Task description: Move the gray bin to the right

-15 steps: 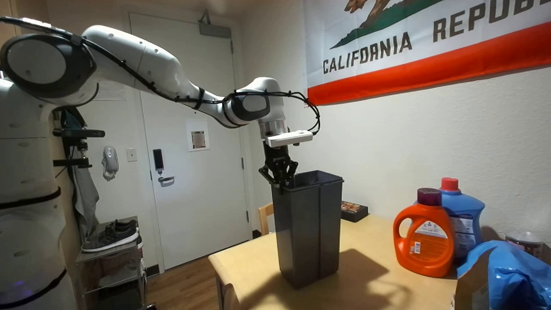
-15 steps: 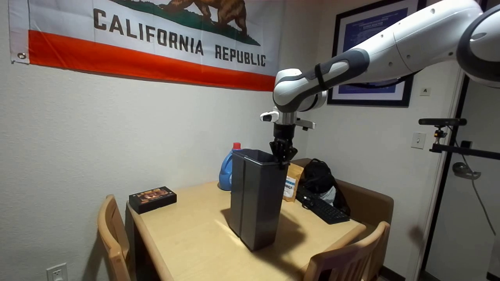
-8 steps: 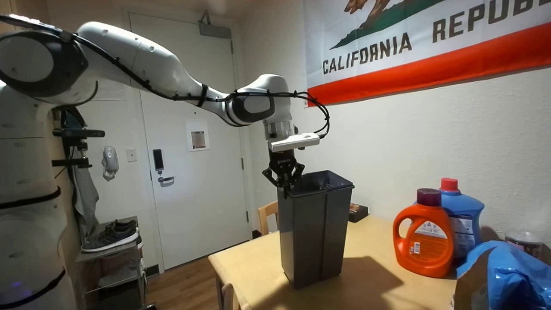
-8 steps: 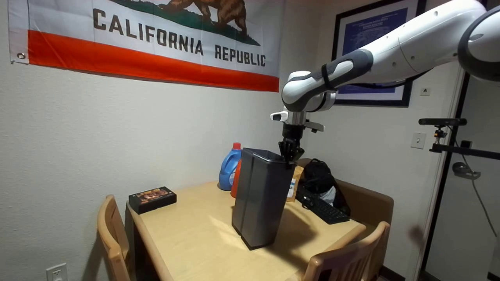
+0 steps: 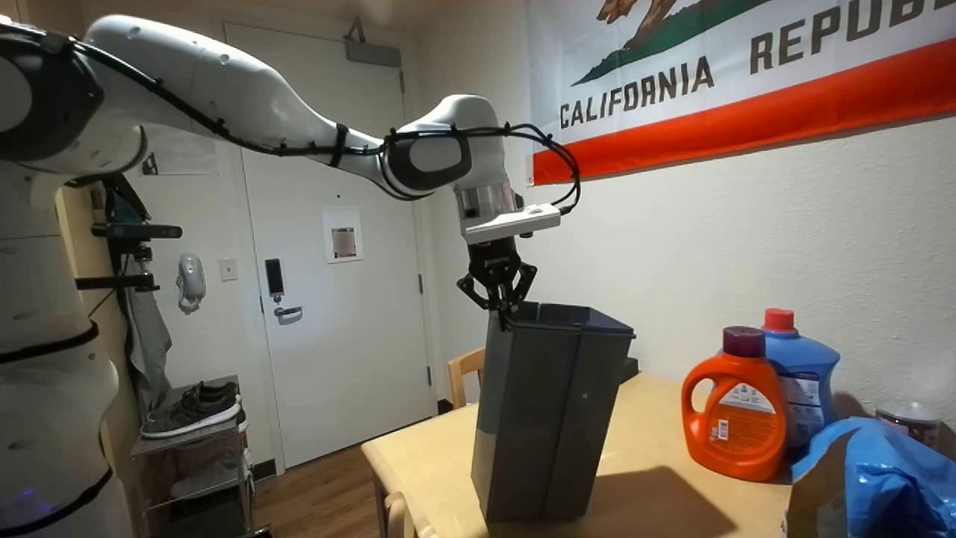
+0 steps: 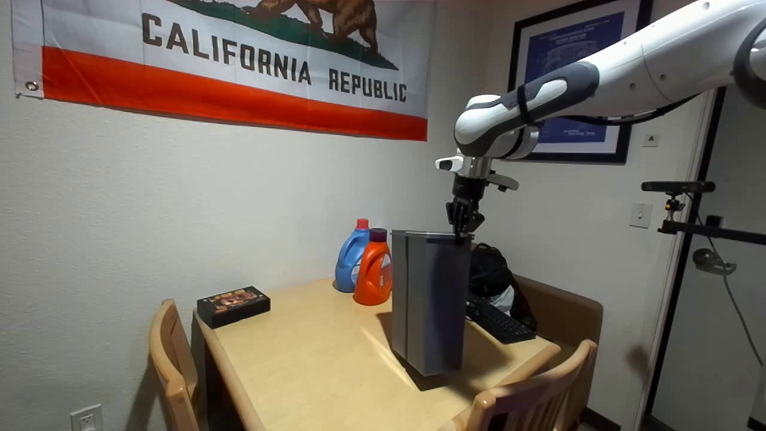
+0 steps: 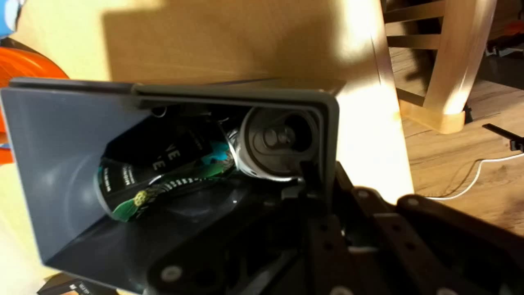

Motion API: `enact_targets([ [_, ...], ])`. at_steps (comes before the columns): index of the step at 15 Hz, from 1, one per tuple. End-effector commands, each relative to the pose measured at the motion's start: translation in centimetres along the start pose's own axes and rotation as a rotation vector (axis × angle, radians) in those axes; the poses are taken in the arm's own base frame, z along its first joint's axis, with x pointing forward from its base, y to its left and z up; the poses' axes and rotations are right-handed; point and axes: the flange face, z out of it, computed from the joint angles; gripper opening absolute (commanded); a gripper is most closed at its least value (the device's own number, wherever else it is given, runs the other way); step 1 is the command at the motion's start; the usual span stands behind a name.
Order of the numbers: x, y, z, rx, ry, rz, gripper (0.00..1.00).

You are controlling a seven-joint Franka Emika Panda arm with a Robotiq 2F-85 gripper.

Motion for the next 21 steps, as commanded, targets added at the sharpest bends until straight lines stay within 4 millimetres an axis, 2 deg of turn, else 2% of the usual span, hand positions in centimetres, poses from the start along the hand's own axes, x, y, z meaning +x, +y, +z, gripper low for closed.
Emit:
enact_targets([
  [1,-3.3,-2.1,-7.0,-0.105,0.046,0.017,0.03],
  [5,-6.6,-2.6,-9.3,-0.129,0.06,0.058,0.03],
  [9,-8.6,-2.1,-9.0,-0.132,0.025,0.098,0.03],
  [21,-9.8,-1.4,-7.6,-0.098,-0.133,0.091,0.03],
])
